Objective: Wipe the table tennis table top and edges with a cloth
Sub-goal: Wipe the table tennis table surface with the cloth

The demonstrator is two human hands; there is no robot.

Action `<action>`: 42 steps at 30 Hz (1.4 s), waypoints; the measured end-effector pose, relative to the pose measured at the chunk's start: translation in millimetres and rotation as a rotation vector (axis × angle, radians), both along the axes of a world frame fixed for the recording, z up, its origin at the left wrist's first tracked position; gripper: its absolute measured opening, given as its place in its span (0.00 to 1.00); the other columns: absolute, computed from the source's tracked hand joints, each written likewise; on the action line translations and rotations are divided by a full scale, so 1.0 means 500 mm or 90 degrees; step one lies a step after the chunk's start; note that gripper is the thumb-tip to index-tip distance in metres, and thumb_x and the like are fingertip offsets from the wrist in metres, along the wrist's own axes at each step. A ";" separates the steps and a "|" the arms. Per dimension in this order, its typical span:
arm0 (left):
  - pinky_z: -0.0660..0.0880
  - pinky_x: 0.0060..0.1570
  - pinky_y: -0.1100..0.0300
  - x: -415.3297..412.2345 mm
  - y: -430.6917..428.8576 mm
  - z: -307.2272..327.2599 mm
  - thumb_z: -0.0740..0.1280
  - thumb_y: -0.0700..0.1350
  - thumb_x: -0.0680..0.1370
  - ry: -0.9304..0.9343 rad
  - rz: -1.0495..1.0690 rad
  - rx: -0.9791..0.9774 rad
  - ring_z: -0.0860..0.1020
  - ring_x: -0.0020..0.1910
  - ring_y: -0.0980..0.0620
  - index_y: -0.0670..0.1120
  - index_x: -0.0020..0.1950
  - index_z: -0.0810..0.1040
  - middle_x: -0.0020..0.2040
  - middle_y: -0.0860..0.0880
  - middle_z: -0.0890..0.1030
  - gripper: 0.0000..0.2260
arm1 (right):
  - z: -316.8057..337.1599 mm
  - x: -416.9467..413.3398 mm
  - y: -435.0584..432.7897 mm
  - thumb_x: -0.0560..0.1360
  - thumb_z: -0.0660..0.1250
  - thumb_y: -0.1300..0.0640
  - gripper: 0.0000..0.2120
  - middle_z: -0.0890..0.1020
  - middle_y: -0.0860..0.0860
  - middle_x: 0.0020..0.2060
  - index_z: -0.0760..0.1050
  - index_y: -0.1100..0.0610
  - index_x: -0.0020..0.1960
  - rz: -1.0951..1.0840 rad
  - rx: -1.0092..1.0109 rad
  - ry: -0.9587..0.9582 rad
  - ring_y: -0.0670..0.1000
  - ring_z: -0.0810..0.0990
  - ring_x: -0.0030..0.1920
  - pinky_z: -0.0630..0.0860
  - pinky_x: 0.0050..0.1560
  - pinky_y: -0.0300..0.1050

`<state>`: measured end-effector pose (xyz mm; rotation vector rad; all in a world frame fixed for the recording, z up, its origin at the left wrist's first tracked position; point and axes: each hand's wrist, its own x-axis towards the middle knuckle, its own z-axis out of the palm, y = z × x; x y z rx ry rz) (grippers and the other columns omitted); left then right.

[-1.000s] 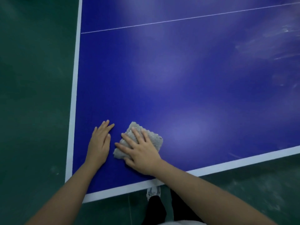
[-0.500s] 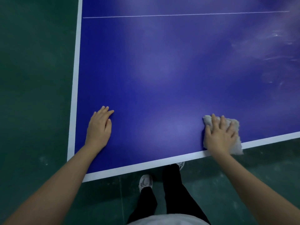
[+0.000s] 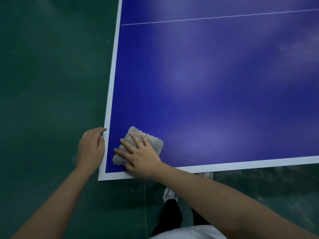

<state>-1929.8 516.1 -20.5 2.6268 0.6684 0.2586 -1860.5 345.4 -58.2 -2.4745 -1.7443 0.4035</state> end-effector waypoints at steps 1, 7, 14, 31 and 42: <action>0.68 0.59 0.47 0.010 -0.006 0.002 0.58 0.33 0.78 -0.005 -0.009 -0.004 0.73 0.59 0.41 0.38 0.60 0.76 0.57 0.39 0.78 0.13 | 0.000 0.004 -0.021 0.80 0.50 0.44 0.25 0.52 0.51 0.77 0.52 0.45 0.76 0.040 -0.001 -0.010 0.60 0.42 0.76 0.32 0.70 0.60; 0.67 0.62 0.49 0.123 -0.107 -0.009 0.58 0.35 0.79 -0.012 -0.128 -0.042 0.72 0.61 0.42 0.38 0.61 0.76 0.59 0.41 0.78 0.13 | 0.000 0.072 -0.269 0.77 0.54 0.44 0.25 0.65 0.50 0.73 0.62 0.44 0.73 -0.117 0.012 -0.060 0.61 0.60 0.74 0.48 0.71 0.63; 0.66 0.64 0.49 0.235 -0.269 -0.016 0.60 0.35 0.78 0.009 -0.267 -0.059 0.72 0.64 0.43 0.38 0.62 0.76 0.62 0.42 0.77 0.13 | 0.004 0.218 -0.656 0.77 0.47 0.41 0.26 0.56 0.46 0.76 0.55 0.39 0.74 -0.715 -0.074 -0.033 0.56 0.49 0.77 0.45 0.73 0.54; 0.52 0.73 0.47 0.626 -0.756 -0.059 0.54 0.42 0.81 0.051 -0.237 -0.017 0.55 0.75 0.46 0.40 0.74 0.61 0.75 0.42 0.60 0.20 | -0.004 0.359 -0.896 0.76 0.57 0.43 0.25 0.66 0.48 0.73 0.64 0.43 0.72 -0.477 -0.045 -0.039 0.59 0.62 0.73 0.56 0.71 0.59; 0.47 0.73 0.47 0.731 -0.855 -0.098 0.54 0.45 0.80 0.086 -0.081 0.081 0.55 0.75 0.47 0.41 0.74 0.60 0.75 0.43 0.59 0.22 | -0.012 0.586 -1.106 0.80 0.52 0.45 0.26 0.54 0.54 0.77 0.54 0.47 0.77 -0.881 -0.079 -0.041 0.64 0.50 0.75 0.50 0.71 0.63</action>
